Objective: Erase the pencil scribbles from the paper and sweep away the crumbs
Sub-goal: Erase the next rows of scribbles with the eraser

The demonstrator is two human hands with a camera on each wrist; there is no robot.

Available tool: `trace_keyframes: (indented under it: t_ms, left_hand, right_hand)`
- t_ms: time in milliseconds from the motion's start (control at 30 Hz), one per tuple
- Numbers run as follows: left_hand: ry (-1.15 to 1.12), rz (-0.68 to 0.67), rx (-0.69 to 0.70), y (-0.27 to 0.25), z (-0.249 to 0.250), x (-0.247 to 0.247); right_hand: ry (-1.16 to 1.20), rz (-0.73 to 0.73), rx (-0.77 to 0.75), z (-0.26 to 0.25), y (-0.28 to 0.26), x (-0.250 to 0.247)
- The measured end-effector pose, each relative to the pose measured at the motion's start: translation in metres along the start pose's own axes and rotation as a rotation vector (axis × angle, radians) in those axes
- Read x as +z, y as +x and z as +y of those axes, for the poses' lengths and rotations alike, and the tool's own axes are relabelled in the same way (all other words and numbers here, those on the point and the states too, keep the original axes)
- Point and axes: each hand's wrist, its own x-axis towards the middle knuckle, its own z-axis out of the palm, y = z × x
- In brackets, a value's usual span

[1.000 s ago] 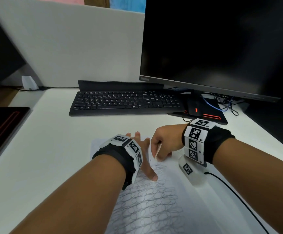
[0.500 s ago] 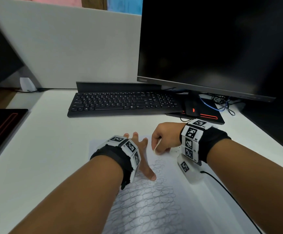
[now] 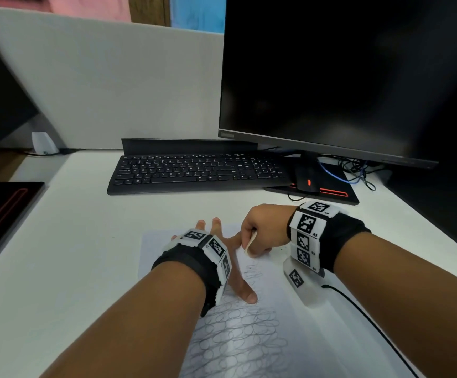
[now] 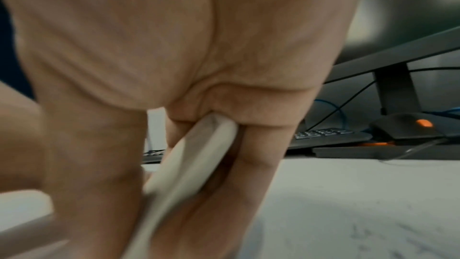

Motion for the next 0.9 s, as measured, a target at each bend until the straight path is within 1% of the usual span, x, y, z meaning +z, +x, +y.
trace_keyframes:
  t_ms: [100,133,233,267,367,400,500,533,567,667,700,800,833,900]
  left_hand:
    - [-0.02,0.006,0.009,-0.001,-0.001,0.001]
    - [-0.019,0.014,0.015,-0.001,-0.001,0.001]
    - [-0.001,0.013,0.022,0.001,-0.001,0.002]
    - [-0.001,0.013,0.022,0.003,-0.002,0.003]
    - [-0.006,0.012,0.024,0.007,-0.003,0.005]
    - [-0.011,0.014,0.026,0.007,-0.003,0.006]
    - [-0.013,0.019,0.03,0.009,-0.004,0.007]
    - [-0.017,0.02,0.031,0.009,-0.004,0.007]
    - [-0.022,0.017,0.032,0.01,-0.004,0.008]
    - [-0.033,0.014,0.031,0.012,-0.006,0.009]
    - [-0.03,0.018,0.031,0.013,-0.006,0.009]
    - [-0.012,0.014,0.027,0.014,-0.005,0.01]
    - [-0.01,0.01,0.026,0.013,-0.005,0.01]
    - [-0.023,0.004,0.026,0.013,-0.004,0.009]
  right_hand:
    - [0.016,-0.08,-0.049,-0.002,-0.002,0.007]
    - [0.025,-0.066,-0.046,-0.001,-0.002,0.006]
    - [0.023,0.045,-0.007,0.004,0.0,0.0]
    - [0.021,0.033,-0.007,0.003,0.0,0.001]
    - [0.03,-0.097,-0.042,-0.004,-0.002,0.006]
    - [0.032,-0.101,-0.042,-0.004,-0.001,0.005]
    - [0.018,0.04,0.016,0.004,0.004,-0.004]
    - [0.011,0.057,0.027,0.006,0.005,-0.005]
    - [0.009,0.043,0.024,0.005,0.005,-0.005]
    - [0.028,-0.079,-0.013,0.0,0.003,0.0]
    - [0.041,-0.084,-0.01,0.001,0.003,-0.002]
    - [0.036,0.012,0.025,0.006,0.007,-0.009]
    - [0.024,0.021,0.03,0.006,0.008,-0.008]
    - [-0.004,-0.031,0.01,0.004,0.007,-0.004]
